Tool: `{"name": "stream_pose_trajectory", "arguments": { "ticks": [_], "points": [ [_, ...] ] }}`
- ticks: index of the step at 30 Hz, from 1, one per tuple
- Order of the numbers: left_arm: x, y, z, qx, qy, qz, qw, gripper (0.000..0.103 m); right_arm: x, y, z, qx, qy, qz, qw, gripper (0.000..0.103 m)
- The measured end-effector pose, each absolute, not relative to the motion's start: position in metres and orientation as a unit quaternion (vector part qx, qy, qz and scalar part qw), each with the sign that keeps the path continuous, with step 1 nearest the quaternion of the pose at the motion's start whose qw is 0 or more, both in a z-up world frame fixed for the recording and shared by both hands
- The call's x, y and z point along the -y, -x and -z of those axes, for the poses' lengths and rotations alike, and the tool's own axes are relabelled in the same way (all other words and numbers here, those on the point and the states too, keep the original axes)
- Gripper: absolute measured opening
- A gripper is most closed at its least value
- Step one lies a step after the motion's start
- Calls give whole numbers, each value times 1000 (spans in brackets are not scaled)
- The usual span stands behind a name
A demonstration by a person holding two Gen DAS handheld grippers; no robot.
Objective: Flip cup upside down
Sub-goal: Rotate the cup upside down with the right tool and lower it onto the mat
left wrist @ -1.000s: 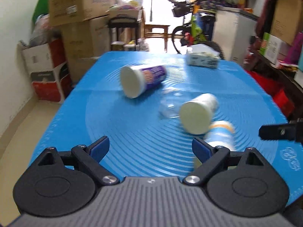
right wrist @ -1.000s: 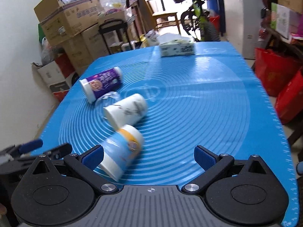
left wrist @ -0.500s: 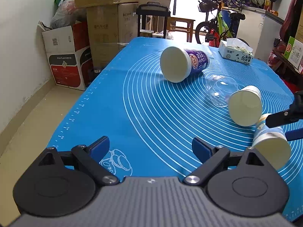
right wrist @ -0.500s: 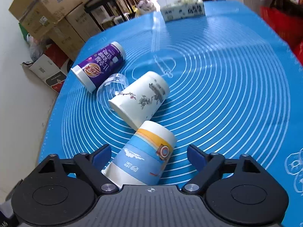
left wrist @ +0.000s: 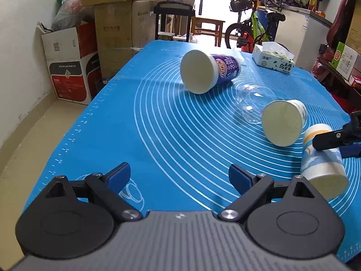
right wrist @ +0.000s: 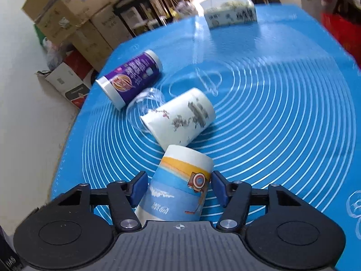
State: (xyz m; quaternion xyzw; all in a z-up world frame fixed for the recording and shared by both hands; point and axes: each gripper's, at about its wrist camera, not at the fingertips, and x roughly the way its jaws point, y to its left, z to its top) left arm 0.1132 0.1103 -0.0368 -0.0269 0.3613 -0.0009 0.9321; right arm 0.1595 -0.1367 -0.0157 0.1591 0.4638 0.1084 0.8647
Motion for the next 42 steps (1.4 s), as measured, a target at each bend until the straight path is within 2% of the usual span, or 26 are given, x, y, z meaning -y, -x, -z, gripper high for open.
{"name": "stream_pose_trajectory", "arguments": {
  "ticks": [9,16,19,40,42],
  "points": [
    [-97,-112,34,-358,25,13,933,93,167,-142,3,-386,-134,-77,909,55],
    [-87,-110,33,-351,30,19,936,93,171,-120,9,-262,31,3,965,55],
    [-81,-109,33,-352,26,24,935,93,172,-115,24,-235,74,16,969,55],
    [-55,-90,34,-356,14,45,933,93,180,-53,40,-236,57,7,970,52],
    [-52,-87,32,-353,15,47,934,93,183,-52,39,-241,51,5,969,57]
  ]
}}
